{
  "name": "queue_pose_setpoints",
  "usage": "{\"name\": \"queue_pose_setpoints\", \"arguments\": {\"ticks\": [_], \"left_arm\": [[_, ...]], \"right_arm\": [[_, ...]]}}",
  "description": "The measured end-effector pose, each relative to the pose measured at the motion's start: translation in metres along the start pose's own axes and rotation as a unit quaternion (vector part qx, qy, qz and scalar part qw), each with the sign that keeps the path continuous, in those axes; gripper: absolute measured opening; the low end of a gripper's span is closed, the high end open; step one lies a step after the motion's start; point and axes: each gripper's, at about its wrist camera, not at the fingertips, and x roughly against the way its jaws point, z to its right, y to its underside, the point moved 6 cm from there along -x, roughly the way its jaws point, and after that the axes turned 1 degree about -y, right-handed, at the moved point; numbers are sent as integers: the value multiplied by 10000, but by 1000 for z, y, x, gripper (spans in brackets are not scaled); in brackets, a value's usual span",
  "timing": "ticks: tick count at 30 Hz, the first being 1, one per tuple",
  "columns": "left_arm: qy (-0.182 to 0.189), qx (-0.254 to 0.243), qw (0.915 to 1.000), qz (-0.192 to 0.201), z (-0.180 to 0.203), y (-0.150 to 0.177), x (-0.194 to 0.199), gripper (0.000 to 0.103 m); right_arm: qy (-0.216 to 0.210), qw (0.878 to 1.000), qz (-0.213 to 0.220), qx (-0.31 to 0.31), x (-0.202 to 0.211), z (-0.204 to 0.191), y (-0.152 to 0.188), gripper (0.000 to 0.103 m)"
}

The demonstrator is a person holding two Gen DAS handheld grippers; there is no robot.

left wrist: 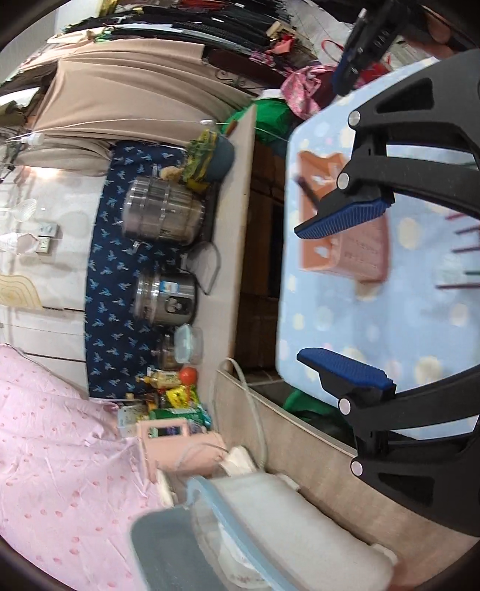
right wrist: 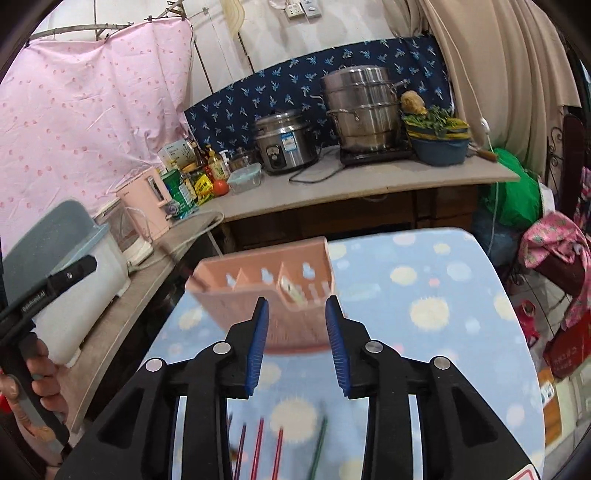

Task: Organize utensils
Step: 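Lower the chopstick into the pink basket and open the left tool while the right tool drops the spoon in, then move both open tools back down over the remaining utensils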

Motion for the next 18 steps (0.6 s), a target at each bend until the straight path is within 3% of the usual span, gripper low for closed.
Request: {"name": "queue_pose_setpoints", "arguments": {"ticks": [11,18], "left_arm": [[-366,-110,9934,-1082,-32,146,48,59],[-398,-23,9886,-1453,-32,217,61,59]], "right_arm": [[580,9947,-817,246,58,-1,155,33],[694,9908,-1137,240,64,-7,225,33]]}}
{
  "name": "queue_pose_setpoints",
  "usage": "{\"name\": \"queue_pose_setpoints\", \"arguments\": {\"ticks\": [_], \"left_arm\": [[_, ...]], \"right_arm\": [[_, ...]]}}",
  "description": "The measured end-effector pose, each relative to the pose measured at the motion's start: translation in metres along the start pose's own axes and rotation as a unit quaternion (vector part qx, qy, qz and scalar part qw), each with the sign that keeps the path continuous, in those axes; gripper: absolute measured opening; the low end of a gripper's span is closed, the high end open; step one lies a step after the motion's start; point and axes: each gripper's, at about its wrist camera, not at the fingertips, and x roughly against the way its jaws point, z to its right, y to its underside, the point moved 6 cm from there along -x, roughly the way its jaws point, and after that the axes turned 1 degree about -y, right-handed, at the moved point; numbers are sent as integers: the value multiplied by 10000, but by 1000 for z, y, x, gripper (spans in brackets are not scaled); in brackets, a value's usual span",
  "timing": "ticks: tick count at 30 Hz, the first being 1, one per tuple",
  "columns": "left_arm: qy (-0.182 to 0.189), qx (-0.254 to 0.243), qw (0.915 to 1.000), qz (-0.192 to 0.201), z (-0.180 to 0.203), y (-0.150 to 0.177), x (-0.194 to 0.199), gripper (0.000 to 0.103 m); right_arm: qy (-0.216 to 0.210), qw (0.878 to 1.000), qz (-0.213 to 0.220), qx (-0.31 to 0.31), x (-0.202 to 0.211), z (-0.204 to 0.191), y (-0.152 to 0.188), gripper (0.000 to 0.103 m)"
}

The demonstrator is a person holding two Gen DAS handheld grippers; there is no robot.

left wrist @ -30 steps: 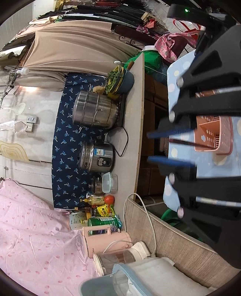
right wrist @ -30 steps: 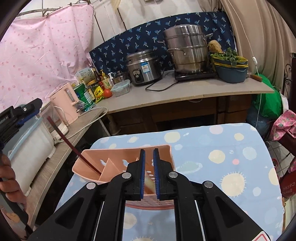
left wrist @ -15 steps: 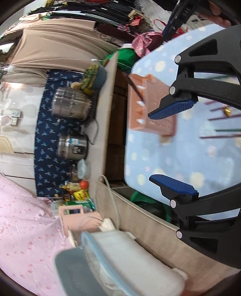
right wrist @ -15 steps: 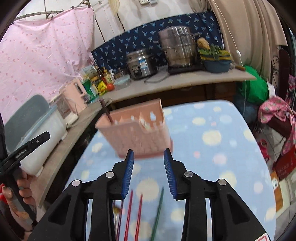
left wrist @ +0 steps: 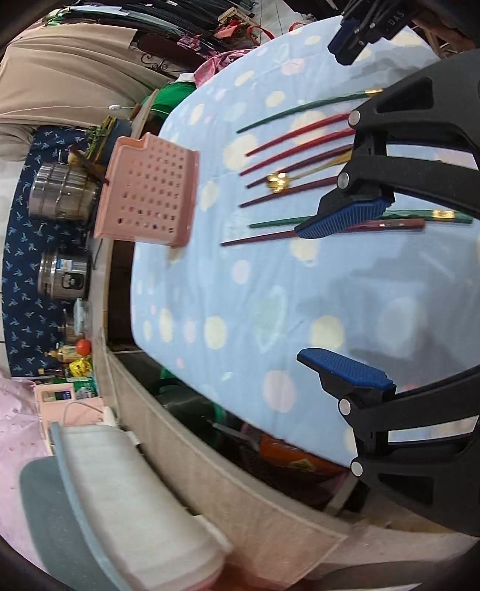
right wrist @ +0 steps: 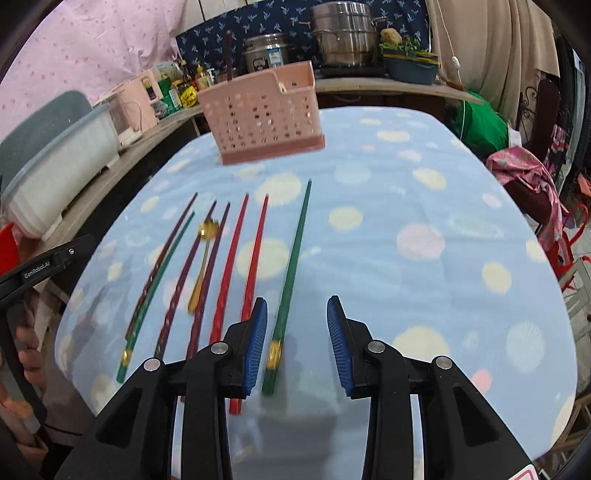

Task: Organize utensils
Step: 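Move both open tools back down over the remaining utensils, then grasp another dark red chopstick with the left tool while the right tool grasps a green chopstick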

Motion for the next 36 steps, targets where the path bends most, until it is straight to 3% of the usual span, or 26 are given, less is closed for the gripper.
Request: {"name": "queue_pose_setpoints", "arguments": {"ticks": [4,10,23,36], "left_arm": [[17,-57,9999,-131,6,25,-2,59],[65,-60,9998,-170,16,38,-2,59],[87,-180,9991,-370,33,56,-22,58],[28,-209,9985,-496,33,64,-33,58]], "right_arm": [[78,10000,13,60,-4,-7,17,33],[115,9999,70,-40,-9,-8,22,32],[110,9999,-2,-95,-23,-8,29,22],[233,9997,53,62,-24,-11,29,21]]}}
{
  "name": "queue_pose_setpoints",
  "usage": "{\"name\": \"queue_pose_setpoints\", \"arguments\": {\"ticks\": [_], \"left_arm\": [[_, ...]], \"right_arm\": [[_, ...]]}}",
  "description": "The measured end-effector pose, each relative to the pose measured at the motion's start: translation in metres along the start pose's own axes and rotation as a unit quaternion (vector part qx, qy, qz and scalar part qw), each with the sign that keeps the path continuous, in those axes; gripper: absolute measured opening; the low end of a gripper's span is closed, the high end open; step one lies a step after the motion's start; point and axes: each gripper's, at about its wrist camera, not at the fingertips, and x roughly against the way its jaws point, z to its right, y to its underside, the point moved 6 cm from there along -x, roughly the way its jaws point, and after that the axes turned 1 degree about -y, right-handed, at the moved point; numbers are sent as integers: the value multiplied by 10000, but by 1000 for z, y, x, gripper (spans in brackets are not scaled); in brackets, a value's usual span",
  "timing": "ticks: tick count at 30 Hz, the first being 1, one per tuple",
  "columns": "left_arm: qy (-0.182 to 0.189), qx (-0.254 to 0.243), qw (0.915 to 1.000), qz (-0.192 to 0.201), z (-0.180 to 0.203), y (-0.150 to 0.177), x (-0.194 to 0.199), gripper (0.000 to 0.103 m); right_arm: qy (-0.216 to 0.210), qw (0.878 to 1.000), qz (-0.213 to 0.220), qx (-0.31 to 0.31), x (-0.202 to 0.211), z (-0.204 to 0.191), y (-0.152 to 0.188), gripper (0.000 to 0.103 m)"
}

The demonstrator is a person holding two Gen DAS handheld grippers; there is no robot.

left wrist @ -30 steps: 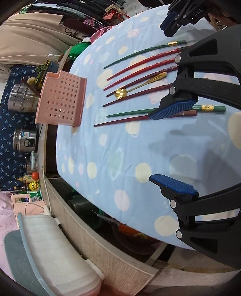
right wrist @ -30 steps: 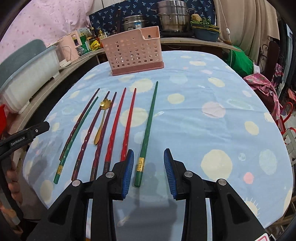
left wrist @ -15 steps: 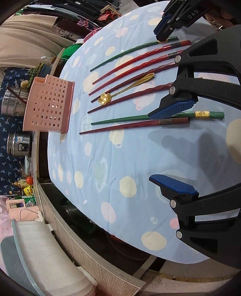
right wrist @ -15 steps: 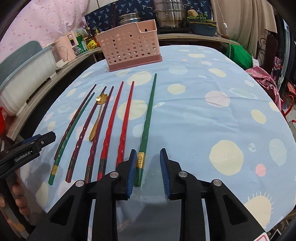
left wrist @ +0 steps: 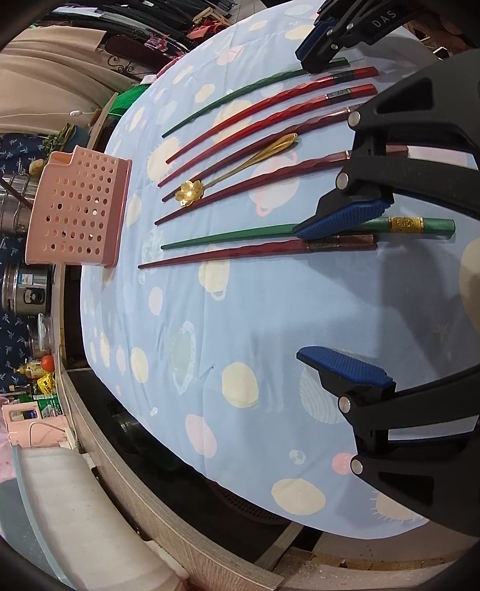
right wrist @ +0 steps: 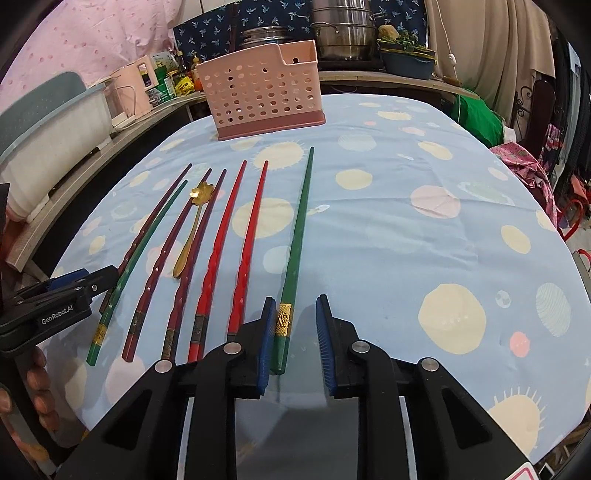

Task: Organize utensils
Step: 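Grasp another dark red chopstick with the left tool while the right tool grasps a green chopstick, then lift both held chopsticks and carry them over the pink basket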

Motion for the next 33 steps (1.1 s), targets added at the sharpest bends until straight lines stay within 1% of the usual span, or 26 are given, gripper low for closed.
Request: {"name": "queue_pose_setpoints", "arguments": {"ticks": [3,5,7,9,11,12,14,16,20,24,29,33], "left_arm": [[-53,-58,10000,-62,1,4,-3,57],[-137,-148,9998,7,3,5,-2,57],[-124,-122,9998,13,2,5,-1,56],[-135,-97,9999,23,0,5,0,49],[-129,-85,9999,35,-2,5,2,35],[-116,-84,9999,34,-3,5,3,30],[-66,-72,9999,24,-4,6,4,17],[-10,-72,10000,7,-5,6,4,11],[104,-15,9999,-50,-6,6,4,7],[216,74,9997,-133,-7,5,9,7],[282,132,9995,-39,-11,-3,26,7],[349,210,9991,107,-16,-18,44,7]], "right_arm": [[4,10000,3,10,0,0,0,21],[7,10000,6,16,0,0,0,21],[13,10000,15,23,0,0,1,21],[12,10000,15,18,0,0,1,21],[24,10000,18,37,1,0,1,21],[39,10000,24,57,1,-1,2,20],[72,9999,31,88,2,-1,2,17],[54,9999,25,92,2,0,3,8],[22,10000,15,87,3,0,3,7],[-28,9999,71,67,9,0,1,7],[-63,9996,253,74,25,0,-10,7],[-123,9987,503,31,46,2,-30,7]]}}
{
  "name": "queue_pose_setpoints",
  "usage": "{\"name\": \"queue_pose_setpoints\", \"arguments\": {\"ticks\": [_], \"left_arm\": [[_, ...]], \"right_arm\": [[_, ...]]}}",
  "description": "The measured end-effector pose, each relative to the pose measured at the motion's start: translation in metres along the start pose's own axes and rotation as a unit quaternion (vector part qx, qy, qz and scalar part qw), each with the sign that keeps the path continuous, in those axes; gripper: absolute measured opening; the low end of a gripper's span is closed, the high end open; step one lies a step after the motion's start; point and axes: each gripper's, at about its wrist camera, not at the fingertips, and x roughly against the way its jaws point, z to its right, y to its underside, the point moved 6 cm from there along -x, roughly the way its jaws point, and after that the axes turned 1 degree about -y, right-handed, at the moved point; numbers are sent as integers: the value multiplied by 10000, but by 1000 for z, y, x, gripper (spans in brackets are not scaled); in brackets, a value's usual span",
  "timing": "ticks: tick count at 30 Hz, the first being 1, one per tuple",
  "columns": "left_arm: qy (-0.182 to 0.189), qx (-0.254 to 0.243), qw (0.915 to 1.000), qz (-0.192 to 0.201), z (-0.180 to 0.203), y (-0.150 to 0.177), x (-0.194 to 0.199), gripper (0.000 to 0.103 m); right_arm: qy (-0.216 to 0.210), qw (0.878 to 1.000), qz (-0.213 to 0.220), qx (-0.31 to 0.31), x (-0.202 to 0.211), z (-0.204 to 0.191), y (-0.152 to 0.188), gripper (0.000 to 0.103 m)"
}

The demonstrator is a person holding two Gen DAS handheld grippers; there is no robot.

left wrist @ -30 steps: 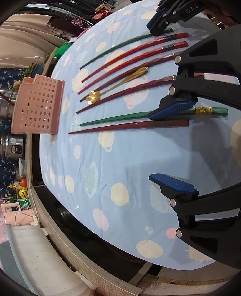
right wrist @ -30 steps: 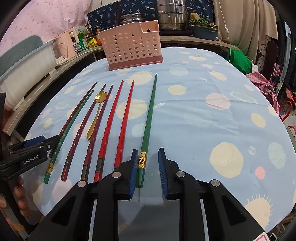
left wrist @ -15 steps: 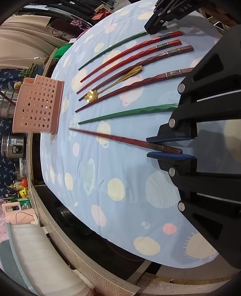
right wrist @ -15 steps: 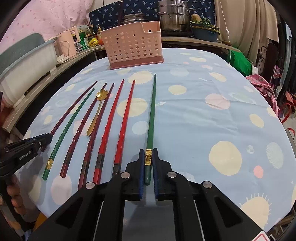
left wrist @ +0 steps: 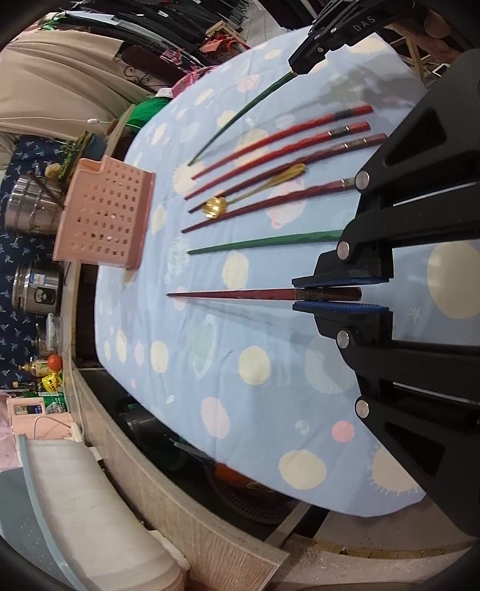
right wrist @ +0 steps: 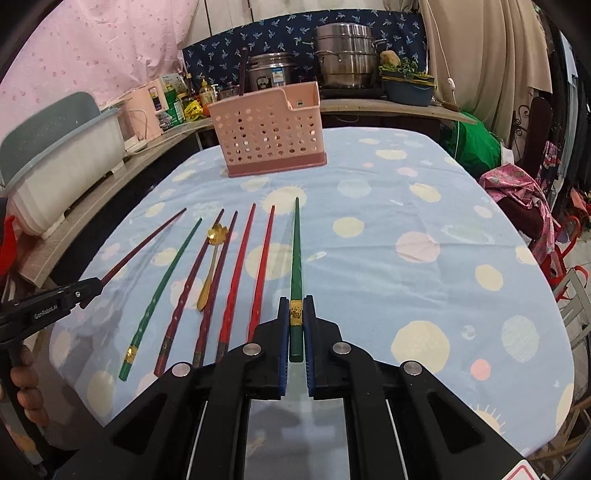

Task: Organize utensils
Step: 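Lift both held chopsticks and carry them over the pink basket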

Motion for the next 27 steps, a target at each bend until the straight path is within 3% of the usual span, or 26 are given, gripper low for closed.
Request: {"name": "queue_pose_setpoints", "arguments": {"ticks": [10,27], "left_arm": [[30,-30,9975,712,-6,-80,46,7],[252,-89,9892,1439,14,-226,62,7]], "right_arm": [[-100,9960,884,2,43,12,-94,7],[-575,9875,1466,-7,28,8,-230,7]]}}
